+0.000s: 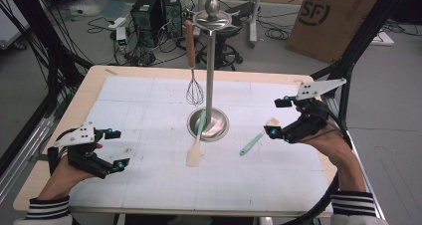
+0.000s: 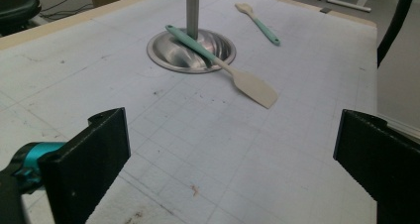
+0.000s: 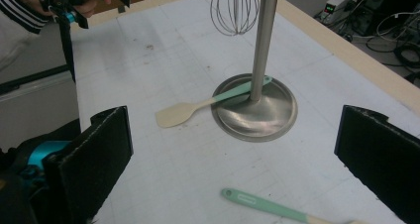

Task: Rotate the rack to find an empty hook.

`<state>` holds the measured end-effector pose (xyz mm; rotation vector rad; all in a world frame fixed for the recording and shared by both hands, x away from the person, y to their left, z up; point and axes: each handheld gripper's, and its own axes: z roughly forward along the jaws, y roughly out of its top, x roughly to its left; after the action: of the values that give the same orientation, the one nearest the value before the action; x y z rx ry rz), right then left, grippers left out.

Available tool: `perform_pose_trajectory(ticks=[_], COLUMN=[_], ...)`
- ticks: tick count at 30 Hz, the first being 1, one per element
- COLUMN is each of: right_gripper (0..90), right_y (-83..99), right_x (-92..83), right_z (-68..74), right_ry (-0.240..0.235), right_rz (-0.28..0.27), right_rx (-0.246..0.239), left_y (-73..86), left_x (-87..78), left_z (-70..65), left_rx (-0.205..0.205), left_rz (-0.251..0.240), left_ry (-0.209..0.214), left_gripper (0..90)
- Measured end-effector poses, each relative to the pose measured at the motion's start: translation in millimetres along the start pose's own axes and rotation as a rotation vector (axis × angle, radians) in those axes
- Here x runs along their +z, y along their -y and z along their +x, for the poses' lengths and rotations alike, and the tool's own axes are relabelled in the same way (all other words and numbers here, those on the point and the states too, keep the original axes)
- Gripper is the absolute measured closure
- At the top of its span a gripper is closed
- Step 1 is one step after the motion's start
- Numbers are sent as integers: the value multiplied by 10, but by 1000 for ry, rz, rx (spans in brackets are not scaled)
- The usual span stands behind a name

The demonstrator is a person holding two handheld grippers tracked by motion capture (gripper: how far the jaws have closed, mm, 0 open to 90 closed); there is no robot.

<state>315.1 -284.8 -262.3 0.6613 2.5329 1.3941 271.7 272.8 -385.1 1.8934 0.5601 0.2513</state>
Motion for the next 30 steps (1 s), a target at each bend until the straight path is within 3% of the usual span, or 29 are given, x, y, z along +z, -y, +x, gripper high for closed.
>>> perform_pose_trajectory(ticks=[8,19,30], right_gripper=[2,2,2], right_y=[294,704,996], right_x=[65,191,238], right_z=[20,75,86], right_ry=[4,19,43], right_rz=[23,10,2], right_rx=[17,30,62], left_y=[2,1,2], left_x=[-3,-17,-14], left_z=[11,7,-1], left_rx=[-3,-3,-1], left_rz=[-2,-7,-1], left_ry=[-3,-4,-4], left_gripper=[17,17,17])
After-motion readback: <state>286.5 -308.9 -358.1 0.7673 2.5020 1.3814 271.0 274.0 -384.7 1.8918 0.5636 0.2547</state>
